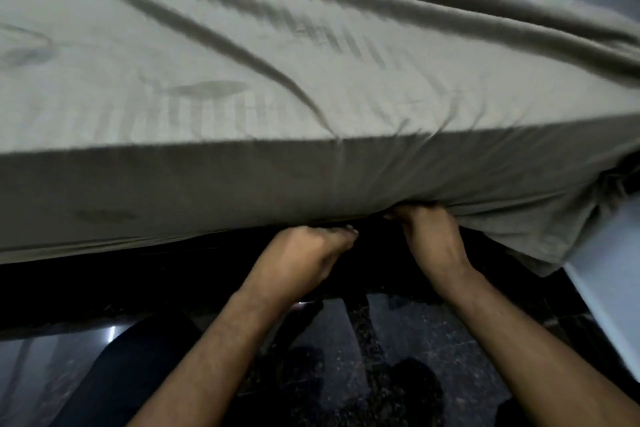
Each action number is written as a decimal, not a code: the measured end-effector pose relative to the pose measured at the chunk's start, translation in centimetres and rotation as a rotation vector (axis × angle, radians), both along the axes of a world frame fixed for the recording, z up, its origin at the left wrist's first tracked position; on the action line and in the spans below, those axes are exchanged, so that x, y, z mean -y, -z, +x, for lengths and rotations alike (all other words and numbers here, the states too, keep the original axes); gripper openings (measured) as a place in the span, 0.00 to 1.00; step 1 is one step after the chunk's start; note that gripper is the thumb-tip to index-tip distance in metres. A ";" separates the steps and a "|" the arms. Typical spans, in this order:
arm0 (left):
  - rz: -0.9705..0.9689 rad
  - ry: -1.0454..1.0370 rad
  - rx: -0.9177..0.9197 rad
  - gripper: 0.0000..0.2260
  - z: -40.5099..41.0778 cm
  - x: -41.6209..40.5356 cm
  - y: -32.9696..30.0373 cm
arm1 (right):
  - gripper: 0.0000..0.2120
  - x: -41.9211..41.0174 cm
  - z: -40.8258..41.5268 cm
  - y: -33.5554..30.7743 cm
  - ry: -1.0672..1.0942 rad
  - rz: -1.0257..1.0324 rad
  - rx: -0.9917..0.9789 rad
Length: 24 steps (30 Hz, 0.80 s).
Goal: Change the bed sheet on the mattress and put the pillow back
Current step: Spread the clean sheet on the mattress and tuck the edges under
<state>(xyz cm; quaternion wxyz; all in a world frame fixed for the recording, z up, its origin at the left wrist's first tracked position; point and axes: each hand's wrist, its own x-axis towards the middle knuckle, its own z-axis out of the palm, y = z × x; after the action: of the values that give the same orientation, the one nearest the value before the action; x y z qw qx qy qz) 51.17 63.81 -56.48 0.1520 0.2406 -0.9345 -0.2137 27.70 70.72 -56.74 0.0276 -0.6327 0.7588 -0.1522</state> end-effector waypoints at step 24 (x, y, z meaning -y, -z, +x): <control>0.019 0.371 0.049 0.34 -18.3 -1.2 3.2 | 0.17 -8.6 -14.3 -1.1 0.228 0.090 -0.198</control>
<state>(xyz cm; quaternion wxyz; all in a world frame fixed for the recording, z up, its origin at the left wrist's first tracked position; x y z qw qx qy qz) 32.87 65.03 -59.63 0.0848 0.0706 -0.9643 -0.2408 13.35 79.33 -55.63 -0.0364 -0.5524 0.8308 -0.0572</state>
